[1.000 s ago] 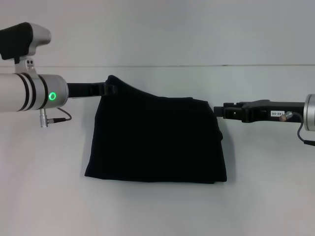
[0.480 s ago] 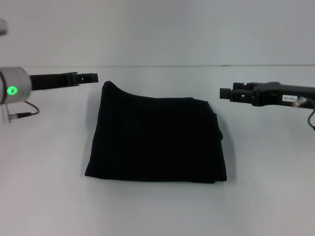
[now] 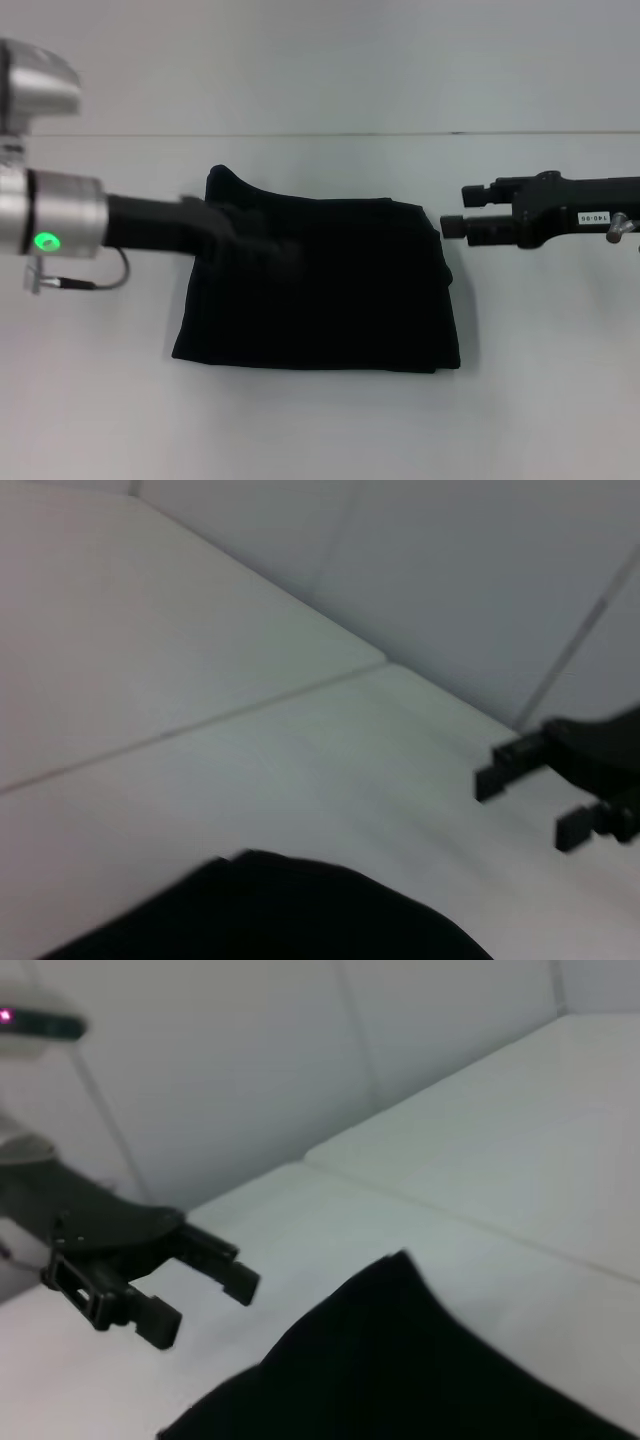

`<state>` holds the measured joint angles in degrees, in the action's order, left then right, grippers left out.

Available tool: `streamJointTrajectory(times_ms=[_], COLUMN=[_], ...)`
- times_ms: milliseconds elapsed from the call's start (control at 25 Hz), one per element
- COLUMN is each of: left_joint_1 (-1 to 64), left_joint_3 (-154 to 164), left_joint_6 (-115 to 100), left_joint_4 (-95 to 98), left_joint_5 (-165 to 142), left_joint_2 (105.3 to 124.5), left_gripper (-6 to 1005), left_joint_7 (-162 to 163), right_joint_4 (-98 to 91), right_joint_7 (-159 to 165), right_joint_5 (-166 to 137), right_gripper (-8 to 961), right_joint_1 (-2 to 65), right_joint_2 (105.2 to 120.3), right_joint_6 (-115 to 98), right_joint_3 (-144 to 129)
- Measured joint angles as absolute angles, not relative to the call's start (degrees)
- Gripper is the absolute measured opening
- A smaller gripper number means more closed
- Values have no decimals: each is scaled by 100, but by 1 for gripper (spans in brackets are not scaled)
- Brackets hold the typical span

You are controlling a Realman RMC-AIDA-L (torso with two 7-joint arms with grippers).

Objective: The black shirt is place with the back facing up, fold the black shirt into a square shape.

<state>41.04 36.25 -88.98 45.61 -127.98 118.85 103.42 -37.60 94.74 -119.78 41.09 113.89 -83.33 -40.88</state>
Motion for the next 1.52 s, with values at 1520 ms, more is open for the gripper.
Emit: streamJointTrajectory(times_ms=[1520], left_joint_1=[3866], left_joint_3=[4382], left_joint_6=[-8138], left_joint_4=[5085], left_joint_5=[-12921], left_joint_2=[11985], left_gripper=[823], left_joint_7=[10038], right_joint_4=[-4098], right_joint_7=[9462], right_joint_5=[-12529], right_gripper=[714], right_joint_1=[4399], right_joint_2=[11488], right_joint_6=[-8211], right_joint_3=[-4786])
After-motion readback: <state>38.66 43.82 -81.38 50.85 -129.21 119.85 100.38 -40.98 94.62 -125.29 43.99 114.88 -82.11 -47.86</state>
